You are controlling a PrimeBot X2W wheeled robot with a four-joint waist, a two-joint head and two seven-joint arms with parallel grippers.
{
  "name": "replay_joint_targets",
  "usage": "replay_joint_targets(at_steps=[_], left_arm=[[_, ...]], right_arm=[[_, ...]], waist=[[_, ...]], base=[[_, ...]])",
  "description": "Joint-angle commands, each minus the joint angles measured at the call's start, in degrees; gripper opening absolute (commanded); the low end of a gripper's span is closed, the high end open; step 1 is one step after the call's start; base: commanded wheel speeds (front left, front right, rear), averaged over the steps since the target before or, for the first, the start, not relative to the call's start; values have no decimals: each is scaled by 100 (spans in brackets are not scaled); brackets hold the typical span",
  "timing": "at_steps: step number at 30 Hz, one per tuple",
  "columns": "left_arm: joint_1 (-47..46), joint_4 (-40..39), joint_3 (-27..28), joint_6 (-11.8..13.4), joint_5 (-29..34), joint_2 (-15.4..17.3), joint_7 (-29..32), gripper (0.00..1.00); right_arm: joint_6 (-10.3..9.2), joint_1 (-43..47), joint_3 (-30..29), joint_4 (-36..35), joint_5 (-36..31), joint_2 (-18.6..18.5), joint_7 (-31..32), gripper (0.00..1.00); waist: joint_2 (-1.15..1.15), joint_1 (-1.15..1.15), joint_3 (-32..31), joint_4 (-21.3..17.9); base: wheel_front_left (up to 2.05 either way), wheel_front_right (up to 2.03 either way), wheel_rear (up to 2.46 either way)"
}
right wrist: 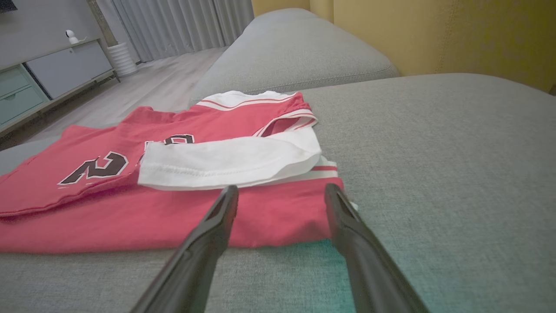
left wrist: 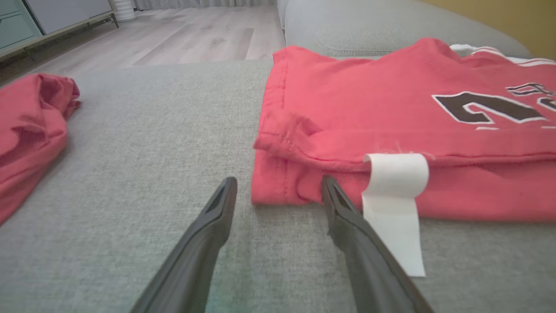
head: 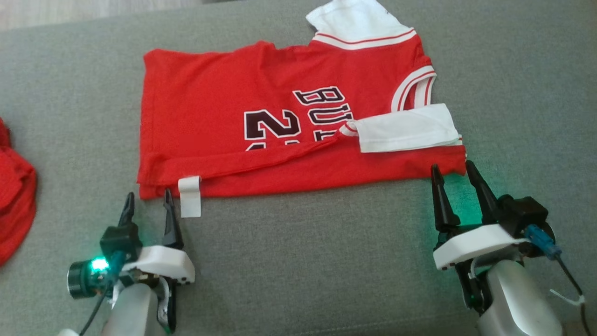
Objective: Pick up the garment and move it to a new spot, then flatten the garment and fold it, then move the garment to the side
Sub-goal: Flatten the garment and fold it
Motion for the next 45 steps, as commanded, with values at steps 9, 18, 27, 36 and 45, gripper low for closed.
replay_joint_targets(at_steps=[9, 18, 27, 36, 45], left_arm=[[-464, 217, 242, -179, -188, 80, -29, 100], [-779, 1190, 10, -506, -411, 79, -29, 0], [-865, 1206, -114, -572, -487, 79, -29, 0], [-788, 1066, -352, -675, -589, 79, -29, 0], [-728, 819, -491, -745, -852, 79, -29, 0]], right_arm=[[20, -315, 93, -282, 77, -6, -63, 100], [20, -368, -23, -220, 112, -6, -63, 100], [20, -669, -138, 472, 312, -6, -63, 100], [20, -1008, 319, 1708, 1222, -6, -63, 29], [20, -1157, 334, 1773, 1721, -6, -63, 0]], waist=[[0, -1, 230, -101], [0, -1, 301, -168], [0, -1, 366, -84], [0, -1, 356, 17], [0, -1, 321, 31]], base=[[0, 0, 0], [0, 0, 0], [0, 0, 0], [0, 0, 0], [0, 0, 0]])
